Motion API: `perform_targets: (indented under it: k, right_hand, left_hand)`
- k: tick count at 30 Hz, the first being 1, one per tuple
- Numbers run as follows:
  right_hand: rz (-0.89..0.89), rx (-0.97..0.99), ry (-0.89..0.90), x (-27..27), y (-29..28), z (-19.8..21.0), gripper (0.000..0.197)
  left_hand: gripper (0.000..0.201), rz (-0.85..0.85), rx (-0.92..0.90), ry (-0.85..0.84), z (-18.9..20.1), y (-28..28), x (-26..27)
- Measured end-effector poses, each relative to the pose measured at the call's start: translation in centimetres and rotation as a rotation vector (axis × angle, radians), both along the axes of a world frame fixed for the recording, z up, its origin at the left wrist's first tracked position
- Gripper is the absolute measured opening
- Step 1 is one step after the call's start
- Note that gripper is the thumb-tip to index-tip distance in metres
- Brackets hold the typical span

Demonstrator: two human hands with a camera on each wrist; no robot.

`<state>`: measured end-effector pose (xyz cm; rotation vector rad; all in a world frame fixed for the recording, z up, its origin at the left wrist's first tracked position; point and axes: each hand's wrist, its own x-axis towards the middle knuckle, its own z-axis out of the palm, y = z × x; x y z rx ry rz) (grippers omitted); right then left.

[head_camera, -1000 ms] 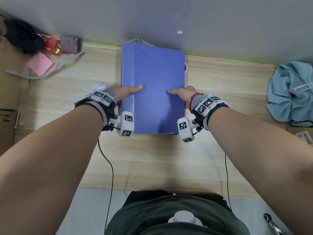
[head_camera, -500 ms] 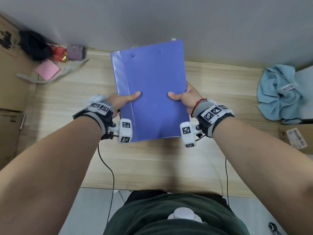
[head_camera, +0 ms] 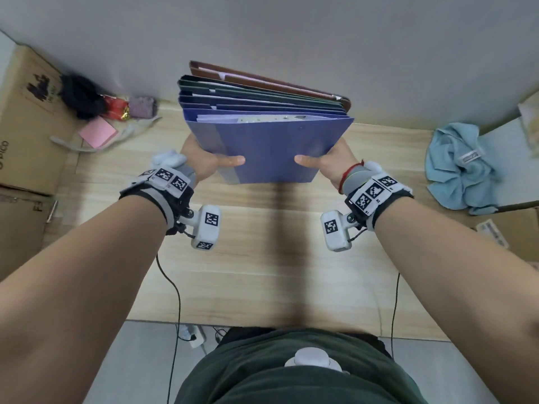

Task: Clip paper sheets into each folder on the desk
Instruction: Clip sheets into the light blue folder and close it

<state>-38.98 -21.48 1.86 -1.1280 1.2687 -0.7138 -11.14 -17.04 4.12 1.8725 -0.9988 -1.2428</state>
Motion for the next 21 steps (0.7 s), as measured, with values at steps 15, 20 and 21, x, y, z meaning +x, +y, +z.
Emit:
perform_targets:
  k: [15,20,21]
  right_hand:
    - [0.027,0.08,0.2,0.1,-0.6,-1.4,0.063]
    - [-0.035,0.103,0.329,0.5,-0.7,-2.7,0.058]
    - [-0.041,0.1,0.321,0.6,-0.9,-2.6,0.056]
  left_hand:
    - [0.071,-0.146,0.104,-0.208,-1.4,-0.3,0.6]
    - [0.063,-0.15,0.124,-0.194,-2.7,-0.2,0.7]
    - [0.061,-0.129,0.098,-0.169,-2.7,-0.5,0.8]
